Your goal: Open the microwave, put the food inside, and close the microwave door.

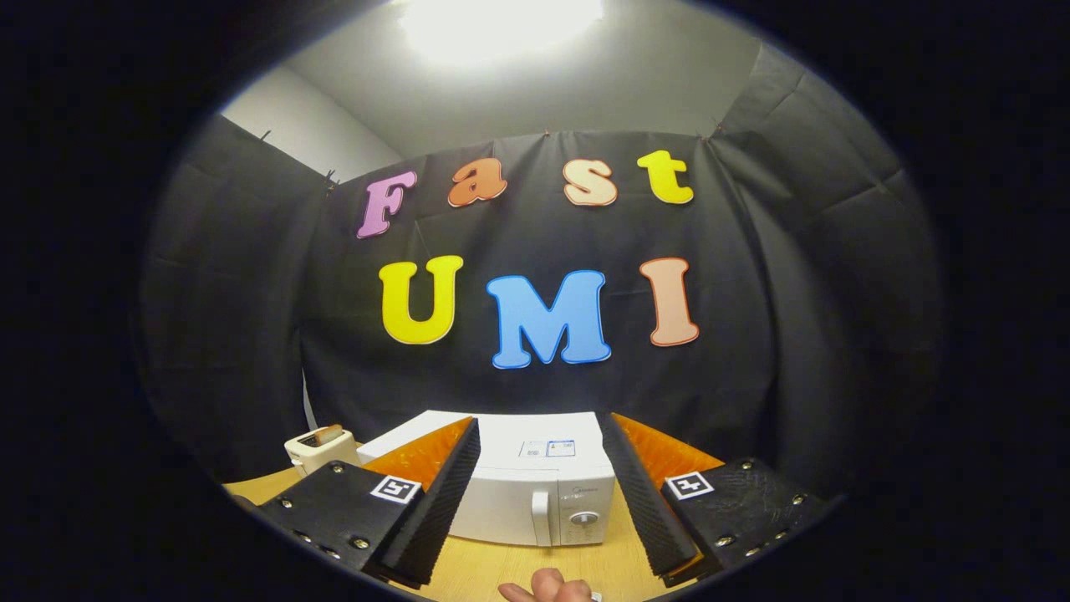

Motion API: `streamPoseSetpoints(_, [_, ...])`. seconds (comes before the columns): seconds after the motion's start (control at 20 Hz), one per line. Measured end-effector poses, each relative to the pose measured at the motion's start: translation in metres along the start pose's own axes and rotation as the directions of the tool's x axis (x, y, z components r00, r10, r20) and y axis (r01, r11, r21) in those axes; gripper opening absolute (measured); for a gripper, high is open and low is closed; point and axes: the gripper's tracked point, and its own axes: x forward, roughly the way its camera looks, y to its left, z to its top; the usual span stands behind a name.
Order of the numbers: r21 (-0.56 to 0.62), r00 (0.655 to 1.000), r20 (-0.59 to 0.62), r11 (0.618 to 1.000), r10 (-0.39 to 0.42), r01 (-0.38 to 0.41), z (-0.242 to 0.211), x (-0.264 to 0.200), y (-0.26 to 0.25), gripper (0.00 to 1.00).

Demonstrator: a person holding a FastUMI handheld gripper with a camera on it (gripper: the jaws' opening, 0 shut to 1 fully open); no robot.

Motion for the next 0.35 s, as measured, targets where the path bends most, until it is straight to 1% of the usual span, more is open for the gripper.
streamPoseSetpoints(0.2, [0.007, 1.000, 0.004, 1.000, -0.002, 0.002, 0.023, -0.014, -0.017, 0.91])
streamPoseSetpoints(0.35, [0.016, 1.000, 0.012, 1.000, -0.004, 0.004, 0.027, -0.024, -0.029, 0.91])
